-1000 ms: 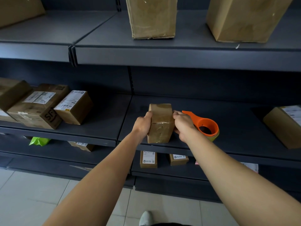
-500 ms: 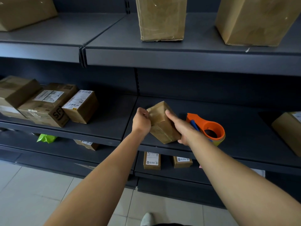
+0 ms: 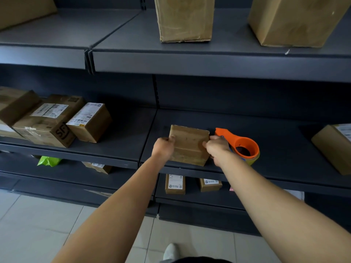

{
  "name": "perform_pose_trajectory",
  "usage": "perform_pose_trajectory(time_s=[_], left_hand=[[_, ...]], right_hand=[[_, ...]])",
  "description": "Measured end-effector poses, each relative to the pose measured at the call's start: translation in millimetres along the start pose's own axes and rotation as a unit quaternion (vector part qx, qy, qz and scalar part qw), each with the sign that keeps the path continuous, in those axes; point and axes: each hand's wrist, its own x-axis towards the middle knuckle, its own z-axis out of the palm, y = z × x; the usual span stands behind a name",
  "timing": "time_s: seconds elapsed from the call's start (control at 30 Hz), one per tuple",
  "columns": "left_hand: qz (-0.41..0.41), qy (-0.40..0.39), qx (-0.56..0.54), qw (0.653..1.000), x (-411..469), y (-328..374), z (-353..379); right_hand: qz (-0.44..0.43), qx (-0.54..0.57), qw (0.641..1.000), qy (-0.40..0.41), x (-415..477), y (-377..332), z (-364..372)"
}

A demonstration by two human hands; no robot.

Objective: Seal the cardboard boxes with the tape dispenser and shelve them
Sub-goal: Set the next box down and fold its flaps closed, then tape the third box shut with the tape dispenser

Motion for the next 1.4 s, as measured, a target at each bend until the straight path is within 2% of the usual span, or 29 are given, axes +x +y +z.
perform_pose_trajectory(time_s=[0.33, 0.43, 0.53, 0.6, 0.63, 0.7, 0.77, 0.8, 0.9, 1.0, 1.1, 1.2, 1.3, 1.4], left_hand=[[-0.019, 0.016, -0.040, 0.999, 2, -12, 8], [-0.020, 0.014, -0.048, 0.999, 1, -14, 11], [-0.011, 0.013, -0.051, 0.999, 1, -16, 13], [0.003, 0.019, -0.052, 0.998, 0, -15, 13], [0.008, 0.023, -0.052, 0.998, -1, -15, 14], [0.010, 0.026, -0.049, 0.998, -1, -13, 15], [0.007, 0.023, -0.048, 0.999, -4, -10, 16], [0.006, 0.023, -0.044, 0.999, -5, -9, 16], [0.021, 0.043, -0.014, 0.999, -6, -4, 14], [0.083, 0.129, 0.053, 0.987, -2, 3, 15], [0.169, 0.143, -0.010, 0.975, -7, 29, 17], [0.208, 0.083, -0.093, 0.970, -14, 61, 16], [0.138, -0.015, -0.195, 0.971, -12, 79, 14], [0.046, -0.142, -0.304, 0.941, -12, 82, 10]], right_hand=[[-0.043, -0.017, 0.999, 0.021, -3, 6, -10], [-0.059, -0.050, 0.995, 0.061, -1, 5, -15], [-0.100, -0.139, 0.969, 0.178, 2, 6, -26], [-0.132, -0.241, 0.935, 0.225, 3, 11, -36], [-0.123, -0.309, 0.916, 0.223, 6, 15, -41], [-0.060, -0.405, 0.897, 0.164, 11, 24, -51], [-0.022, -0.451, 0.885, 0.113, 16, 34, -59], [-0.029, -0.467, 0.876, 0.114, 18, 38, -63], [-0.094, -0.442, 0.875, 0.174, 15, 37, -73], [-0.163, -0.366, 0.892, 0.210, 8, 21, -84], [-0.244, -0.202, 0.934, 0.164, -5, 1, -97], [-0.286, -0.083, 0.954, 0.035, -31, -22, -109], [-0.292, -0.079, 0.951, -0.069, -47, -35, -116], [-0.268, -0.126, 0.948, -0.115, -54, -41, -121]])
